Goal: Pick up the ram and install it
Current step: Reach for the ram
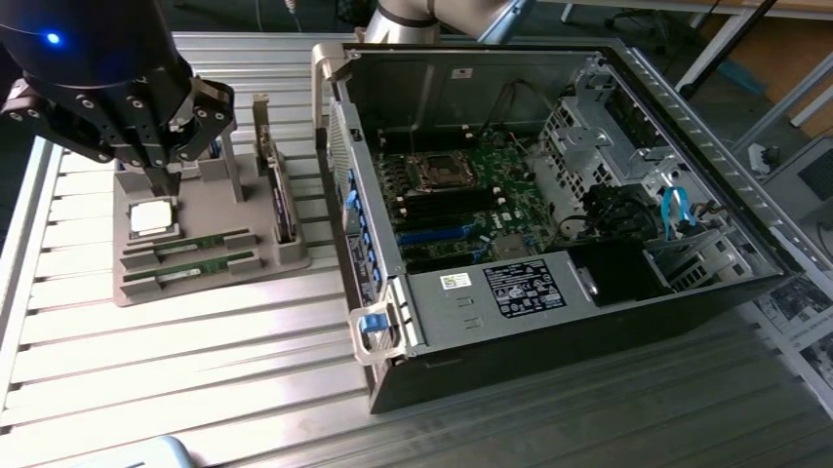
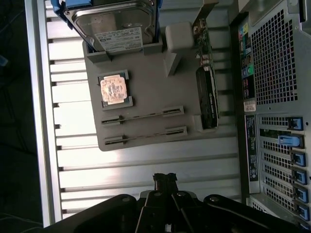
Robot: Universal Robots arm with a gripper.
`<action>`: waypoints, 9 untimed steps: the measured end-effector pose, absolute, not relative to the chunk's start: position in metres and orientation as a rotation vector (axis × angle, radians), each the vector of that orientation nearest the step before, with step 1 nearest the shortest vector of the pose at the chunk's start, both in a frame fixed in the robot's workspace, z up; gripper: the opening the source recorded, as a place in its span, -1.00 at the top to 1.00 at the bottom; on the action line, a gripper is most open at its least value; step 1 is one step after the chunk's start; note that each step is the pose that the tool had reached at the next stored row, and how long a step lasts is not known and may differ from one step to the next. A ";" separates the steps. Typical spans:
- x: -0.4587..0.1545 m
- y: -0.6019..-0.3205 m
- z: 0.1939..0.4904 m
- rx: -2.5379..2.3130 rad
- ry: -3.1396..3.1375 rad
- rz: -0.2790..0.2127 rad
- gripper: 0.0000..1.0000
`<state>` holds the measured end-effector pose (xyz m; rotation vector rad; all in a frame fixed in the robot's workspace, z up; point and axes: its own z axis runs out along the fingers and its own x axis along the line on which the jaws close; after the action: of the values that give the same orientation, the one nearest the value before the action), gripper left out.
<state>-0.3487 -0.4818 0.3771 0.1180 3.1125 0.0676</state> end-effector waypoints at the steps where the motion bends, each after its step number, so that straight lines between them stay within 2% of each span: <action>1: -0.349 -0.483 0.377 0.118 3.113 0.067 0.79; 9: -0.349 -0.490 0.377 0.118 3.112 0.068 0.79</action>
<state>-0.3487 -0.4900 0.3767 0.1179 3.1125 0.0676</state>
